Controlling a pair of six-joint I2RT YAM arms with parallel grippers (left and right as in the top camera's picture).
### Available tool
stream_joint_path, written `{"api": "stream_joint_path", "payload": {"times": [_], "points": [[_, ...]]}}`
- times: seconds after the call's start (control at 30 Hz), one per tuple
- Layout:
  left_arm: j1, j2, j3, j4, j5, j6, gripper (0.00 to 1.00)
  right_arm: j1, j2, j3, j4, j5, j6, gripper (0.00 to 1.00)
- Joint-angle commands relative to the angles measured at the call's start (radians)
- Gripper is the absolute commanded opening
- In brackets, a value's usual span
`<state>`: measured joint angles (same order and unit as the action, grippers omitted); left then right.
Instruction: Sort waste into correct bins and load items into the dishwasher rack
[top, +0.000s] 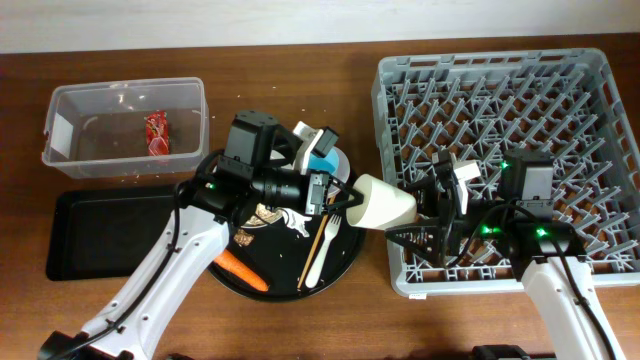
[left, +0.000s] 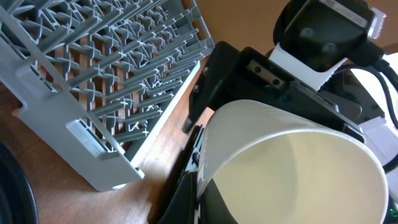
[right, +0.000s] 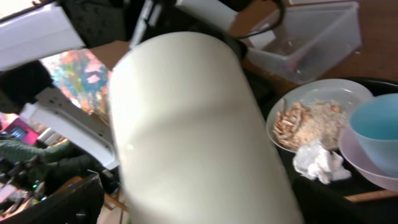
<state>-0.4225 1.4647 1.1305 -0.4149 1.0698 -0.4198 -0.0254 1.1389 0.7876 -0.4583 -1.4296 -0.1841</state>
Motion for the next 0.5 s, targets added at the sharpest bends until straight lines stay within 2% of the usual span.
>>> {"api": "stream_joint_path", "payload": {"times": [0.0, 0.1, 0.13, 0.23, 0.3, 0.33, 0.37, 0.47], "points": [[0.000, 0.007, 0.007, 0.006, 0.022, -0.021, 0.00, -0.001, 0.001, 0.017, 0.004, -0.071, -0.011, 0.87], [0.000, 0.007, 0.007, 0.000, 0.022, -0.021, 0.00, -0.001, 0.001, 0.017, 0.029, -0.071, -0.010, 0.77], [0.000, 0.007, 0.007, -0.001, 0.022, -0.021, 0.00, -0.001, 0.001, 0.017, 0.029, -0.071, -0.010, 0.70], [0.000, 0.007, 0.007, -0.001, 0.013, -0.021, 0.00, -0.001, 0.001, 0.017, 0.029, -0.071, -0.010, 0.66], [0.000, 0.007, 0.007, -0.002, -0.004, -0.021, 0.00, -0.001, 0.001, 0.017, 0.029, -0.069, -0.010, 0.58], [0.000, 0.007, 0.007, -0.002, -0.004, -0.021, 0.03, -0.002, 0.001, 0.017, 0.029, -0.039, 0.001, 0.55], [0.000, 0.007, 0.007, -0.005, -0.027, -0.020, 0.16, -0.002, 0.001, 0.017, 0.029, 0.016, 0.037, 0.55], [0.020, 0.007, 0.007, -0.151, -0.365, -0.020, 0.13, -0.003, -0.001, 0.017, 0.029, 0.257, 0.172, 0.48]]}}
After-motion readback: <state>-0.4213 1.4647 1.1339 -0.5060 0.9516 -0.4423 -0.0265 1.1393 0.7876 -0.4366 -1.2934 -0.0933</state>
